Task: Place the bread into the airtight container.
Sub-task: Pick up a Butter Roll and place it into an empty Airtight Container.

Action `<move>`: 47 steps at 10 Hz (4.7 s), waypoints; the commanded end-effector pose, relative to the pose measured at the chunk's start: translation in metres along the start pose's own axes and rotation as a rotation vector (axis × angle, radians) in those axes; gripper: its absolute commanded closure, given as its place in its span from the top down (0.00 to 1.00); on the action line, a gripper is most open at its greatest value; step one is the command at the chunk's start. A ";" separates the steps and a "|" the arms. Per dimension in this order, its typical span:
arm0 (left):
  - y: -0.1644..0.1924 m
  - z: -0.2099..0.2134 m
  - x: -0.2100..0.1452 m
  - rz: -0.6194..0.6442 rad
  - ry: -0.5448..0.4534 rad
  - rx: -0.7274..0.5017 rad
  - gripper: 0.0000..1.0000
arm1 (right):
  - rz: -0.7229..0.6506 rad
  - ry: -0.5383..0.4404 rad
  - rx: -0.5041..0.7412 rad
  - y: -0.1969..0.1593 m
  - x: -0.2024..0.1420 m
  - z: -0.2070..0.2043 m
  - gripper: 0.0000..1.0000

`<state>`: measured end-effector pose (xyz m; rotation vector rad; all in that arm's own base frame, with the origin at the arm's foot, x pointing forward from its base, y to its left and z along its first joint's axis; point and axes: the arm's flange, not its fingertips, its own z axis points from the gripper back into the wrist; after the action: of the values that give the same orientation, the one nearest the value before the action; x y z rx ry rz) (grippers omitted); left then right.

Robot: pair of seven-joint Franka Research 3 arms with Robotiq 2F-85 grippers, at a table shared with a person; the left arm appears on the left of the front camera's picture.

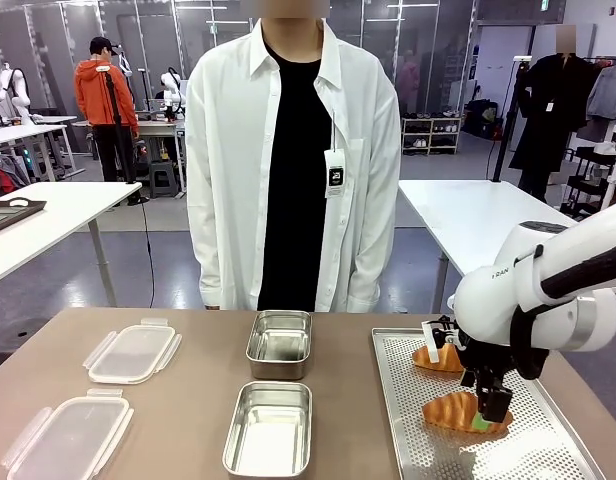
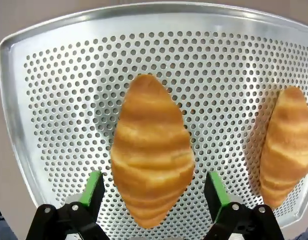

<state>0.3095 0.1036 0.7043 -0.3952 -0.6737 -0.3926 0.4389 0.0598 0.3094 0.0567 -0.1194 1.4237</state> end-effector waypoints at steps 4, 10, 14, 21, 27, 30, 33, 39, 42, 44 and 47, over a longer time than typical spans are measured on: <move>-0.001 0.001 0.000 -0.016 -0.001 -0.009 1.00 | 0.017 0.007 0.025 -0.013 0.000 -0.024 1.00; -0.001 0.001 0.000 -0.016 -0.001 -0.009 1.00 | 0.021 0.002 0.020 -0.005 0.008 -0.013 0.45; -0.001 0.001 0.000 -0.016 -0.001 -0.009 1.00 | -0.034 0.020 0.000 0.023 0.042 0.043 0.45; -0.001 0.001 0.000 -0.016 -0.001 -0.009 1.00 | -0.095 0.000 0.008 0.098 0.176 0.072 0.45; -0.001 0.001 0.000 -0.016 -0.001 -0.009 1.00 | -0.038 -0.002 0.013 0.137 0.309 0.045 0.45; -0.001 0.001 0.000 -0.016 -0.001 -0.009 1.00 | -0.034 0.046 0.036 0.129 0.326 0.035 0.45; -0.001 0.001 0.000 -0.016 -0.001 -0.009 1.00 | -0.007 -0.019 0.048 0.140 0.319 0.040 0.45; -0.001 0.001 0.000 -0.016 -0.001 -0.009 1.00 | -0.237 -0.041 -0.023 0.134 0.315 0.040 0.45; -0.001 0.001 0.000 -0.016 -0.001 -0.009 1.00 | -0.557 -0.109 -0.015 0.152 0.324 0.046 0.45; -0.001 0.001 0.000 -0.016 -0.001 -0.009 1.00 | -0.774 -0.145 -0.023 0.152 0.327 0.042 0.45; -0.001 0.001 0.000 -0.016 -0.001 -0.009 1.00 | -1.033 -0.142 -0.014 0.145 0.323 0.036 0.45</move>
<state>0.3094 0.1032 0.7044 -0.3943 -0.6736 -0.3931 0.3433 0.3880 0.3851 0.2035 -0.1788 0.4708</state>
